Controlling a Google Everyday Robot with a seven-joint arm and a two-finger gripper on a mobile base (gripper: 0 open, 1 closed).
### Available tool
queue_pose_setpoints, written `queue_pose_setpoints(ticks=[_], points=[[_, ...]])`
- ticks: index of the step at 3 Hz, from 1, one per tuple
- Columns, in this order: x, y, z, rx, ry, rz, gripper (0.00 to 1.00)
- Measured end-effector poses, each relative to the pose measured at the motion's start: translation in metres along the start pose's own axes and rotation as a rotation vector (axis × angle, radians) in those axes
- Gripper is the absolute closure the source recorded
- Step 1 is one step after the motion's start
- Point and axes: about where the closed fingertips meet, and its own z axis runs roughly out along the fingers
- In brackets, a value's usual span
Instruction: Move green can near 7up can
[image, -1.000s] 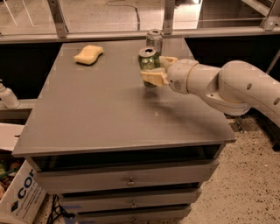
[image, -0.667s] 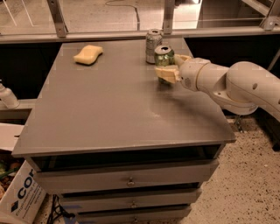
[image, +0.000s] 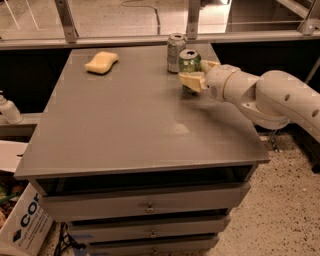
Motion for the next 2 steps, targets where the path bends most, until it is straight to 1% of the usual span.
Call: queue_pose_setpoints(ticks=[1, 2], points=[[0.002, -0.027, 0.017, 0.047, -0.028, 0.019, 1.00], [0.000, -0.048, 0.030, 0.086, -0.061, 0.064, 1.00]])
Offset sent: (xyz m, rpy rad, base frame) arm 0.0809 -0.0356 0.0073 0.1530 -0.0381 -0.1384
